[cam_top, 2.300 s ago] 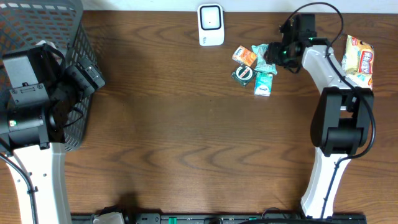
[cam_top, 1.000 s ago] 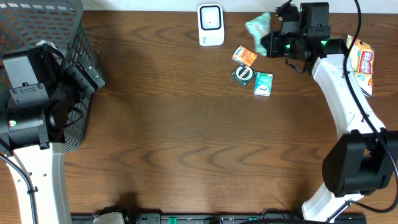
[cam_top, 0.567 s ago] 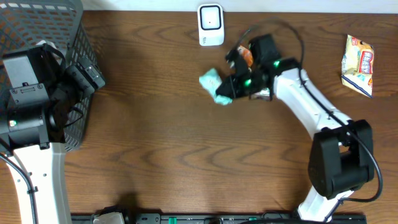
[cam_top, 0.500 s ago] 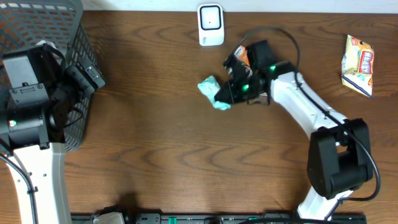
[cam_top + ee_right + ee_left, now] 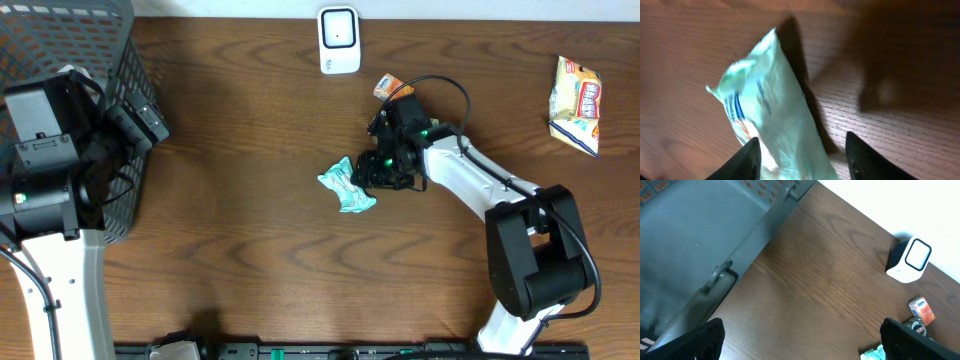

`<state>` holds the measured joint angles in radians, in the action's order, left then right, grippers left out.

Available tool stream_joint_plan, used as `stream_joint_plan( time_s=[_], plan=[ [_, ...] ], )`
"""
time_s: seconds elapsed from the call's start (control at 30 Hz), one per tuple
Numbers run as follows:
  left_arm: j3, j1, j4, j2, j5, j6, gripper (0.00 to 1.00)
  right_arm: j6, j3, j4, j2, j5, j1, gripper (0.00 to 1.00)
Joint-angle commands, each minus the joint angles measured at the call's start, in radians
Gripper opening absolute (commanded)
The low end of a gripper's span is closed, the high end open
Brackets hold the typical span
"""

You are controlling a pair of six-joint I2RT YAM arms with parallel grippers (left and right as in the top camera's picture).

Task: Scan the item barcode

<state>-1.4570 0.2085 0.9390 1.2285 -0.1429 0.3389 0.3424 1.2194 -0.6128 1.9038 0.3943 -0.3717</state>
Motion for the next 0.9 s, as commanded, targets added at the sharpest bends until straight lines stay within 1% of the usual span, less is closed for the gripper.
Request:
stream_joint_plan(
  time_s=[0.0, 0.1, 0.2, 0.27, 0.37, 0.53, 0.6, 0.7, 0.77, 0.87],
  plan=[
    [-0.001, 0.005, 0.003, 0.0, 0.01, -0.013, 0.98, 0.018, 0.076, -0.02, -0.064, 0.023, -0.01, 0.46],
    [-0.001, 0.005, 0.003, 0.0, 0.01, -0.013, 0.98, -0.022, 0.111, -0.04, -0.119, -0.016, -0.037, 0.46],
    [-0.001, 0.005, 0.003, 0.0, 0.01, -0.013, 0.98, -0.043, 0.116, -0.033, -0.171, -0.148, -0.089, 0.47],
    [-0.001, 0.005, 0.003, 0.0, 0.01, -0.013, 0.98, -0.083, 0.116, -0.031, -0.196, -0.288, -0.153, 0.47],
    [-0.001, 0.005, 0.003, 0.0, 0.01, -0.013, 0.98, -0.143, 0.109, -0.035, -0.185, -0.442, -0.275, 0.49],
    [-0.001, 0.005, 0.003, 0.0, 0.01, -0.013, 0.98, -0.142, 0.105, -0.048, -0.115, -0.67, -0.415, 0.51],
    [-0.001, 0.005, 0.003, 0.0, 0.01, -0.013, 0.98, -0.142, 0.105, -0.045, -0.05, -0.787, -0.481, 0.57],
    [-0.001, 0.005, 0.003, 0.0, 0.01, -0.013, 0.98, -0.142, 0.105, -0.053, 0.012, -0.918, -0.522, 0.64],
    [-0.001, 0.005, 0.003, 0.0, 0.01, -0.013, 0.98, -0.142, 0.105, -0.058, 0.07, -1.059, -0.547, 0.65],
    [-0.001, 0.005, 0.003, 0.0, 0.01, -0.013, 0.98, -0.142, 0.105, -0.054, 0.128, -1.127, -0.568, 0.68]
  ],
)
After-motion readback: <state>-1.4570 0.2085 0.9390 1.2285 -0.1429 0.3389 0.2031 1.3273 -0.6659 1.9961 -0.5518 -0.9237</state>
